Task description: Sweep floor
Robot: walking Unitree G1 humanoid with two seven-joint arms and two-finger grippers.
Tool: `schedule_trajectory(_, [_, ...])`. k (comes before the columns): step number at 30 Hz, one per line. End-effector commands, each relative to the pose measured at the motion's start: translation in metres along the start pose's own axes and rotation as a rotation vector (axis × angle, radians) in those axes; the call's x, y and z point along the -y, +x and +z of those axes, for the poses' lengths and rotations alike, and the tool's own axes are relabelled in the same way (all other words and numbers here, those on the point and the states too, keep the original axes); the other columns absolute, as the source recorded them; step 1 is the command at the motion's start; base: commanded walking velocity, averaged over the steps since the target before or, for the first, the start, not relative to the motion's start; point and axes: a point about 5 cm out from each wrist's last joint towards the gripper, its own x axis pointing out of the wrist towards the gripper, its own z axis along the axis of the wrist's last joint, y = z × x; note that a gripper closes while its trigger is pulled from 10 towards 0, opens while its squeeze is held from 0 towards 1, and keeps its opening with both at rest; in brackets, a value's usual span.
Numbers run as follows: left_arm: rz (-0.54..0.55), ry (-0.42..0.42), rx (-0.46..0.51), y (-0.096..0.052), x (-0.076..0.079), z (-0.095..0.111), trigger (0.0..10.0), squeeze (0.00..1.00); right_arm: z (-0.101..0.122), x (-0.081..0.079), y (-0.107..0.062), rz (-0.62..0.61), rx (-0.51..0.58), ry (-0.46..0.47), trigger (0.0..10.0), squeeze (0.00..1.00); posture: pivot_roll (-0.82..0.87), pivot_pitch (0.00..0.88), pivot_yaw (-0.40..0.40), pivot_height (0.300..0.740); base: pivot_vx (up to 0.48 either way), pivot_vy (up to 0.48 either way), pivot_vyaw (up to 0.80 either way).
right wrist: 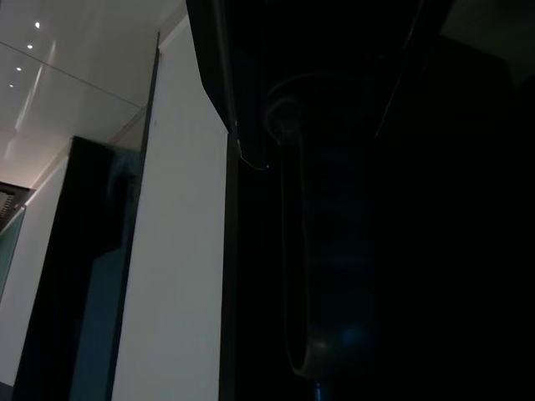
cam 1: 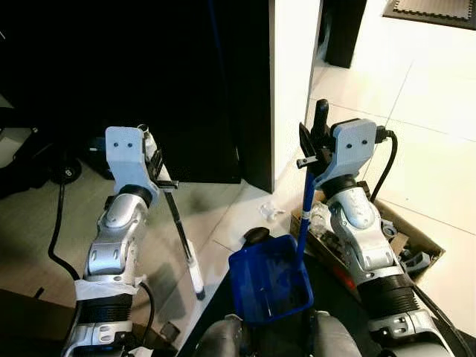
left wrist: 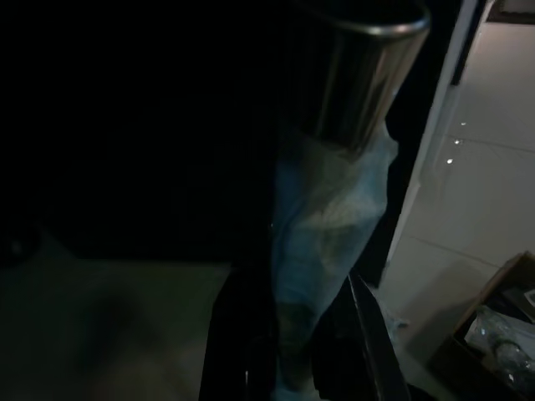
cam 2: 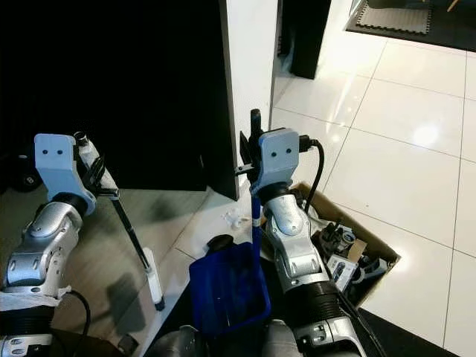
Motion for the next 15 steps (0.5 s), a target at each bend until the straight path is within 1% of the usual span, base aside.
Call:
schedule_trajectory(1, [0.040,-0.025,-0.070,-0.004,-0.002,-0.013,10.0,0.00,0.003,-0.003,-0.001,0.003,0.022,0.027,10.0,0.00,-0.03,0.076,0.090,0.740,0.000,0.000,0.00])
schedule_trajectory(2, [0.070,-0.028,-0.091,-0.006,0.000,-0.016,10.0,0.00,0.002,-0.002,-0.001,0.000,0.018,0.033,10.0,0.00,-0.03,0.077,0.090,0.740,0.000,0.000,0.00])
schedule_trajectory(3, [0.111,-0.061,-0.110,-0.010,0.005,-0.020,10.0,0.00,0.001,-0.002,-0.002,-0.005,0.011,0.046,10.0,0.00,-0.03,0.080,0.088,0.740,0.000,0.000,0.00])
schedule_trajectory(4, [0.111,-0.061,-0.110,-0.010,0.005,-0.020,10.0,0.00,0.001,-0.002,-0.002,-0.005,0.011,0.046,10.0,0.00,-0.03,0.080,0.088,0.740,0.000,0.000,0.00])
schedule_trajectory(5, [0.117,-0.086,-0.108,-0.010,0.007,-0.020,10.0,0.00,0.000,-0.002,-0.002,-0.008,0.008,0.053,10.0,0.00,-0.03,0.080,0.088,0.740,0.000,0.000,0.00])
schedule_trajectory(6, [0.099,-0.125,-0.087,-0.012,0.010,-0.020,10.0,0.00,-0.001,-0.002,-0.003,-0.009,0.003,0.060,10.0,0.00,-0.02,0.082,0.086,0.740,0.000,0.000,0.00])
schedule_trajectory(7, [0.099,-0.136,-0.081,-0.014,0.012,-0.022,10.0,0.00,-0.002,-0.003,-0.003,-0.008,-0.001,0.064,10.0,0.00,-0.02,0.083,0.085,0.740,0.000,0.000,0.00])
schedule_trajectory(11, [0.101,-0.129,-0.083,-0.019,0.015,-0.026,10.0,0.00,-0.004,-0.005,-0.004,-0.004,-0.010,0.070,10.0,0.00,-0.02,0.088,0.085,0.740,0.000,0.000,0.00])
schedule_trajectory(12, [0.051,-0.141,-0.069,-0.023,0.018,-0.025,10.0,0.00,-0.006,-0.006,-0.006,-0.001,-0.021,0.076,10.0,0.00,-0.01,0.097,0.082,0.740,0.000,0.000,0.00])
schedule_trajectory(15, [0.030,-0.151,-0.053,-0.025,0.020,-0.022,10.0,0.00,-0.009,-0.006,-0.008,-0.002,-0.033,0.084,10.0,0.00,-0.01,0.099,0.081,0.740,0.000,0.000,0.00])
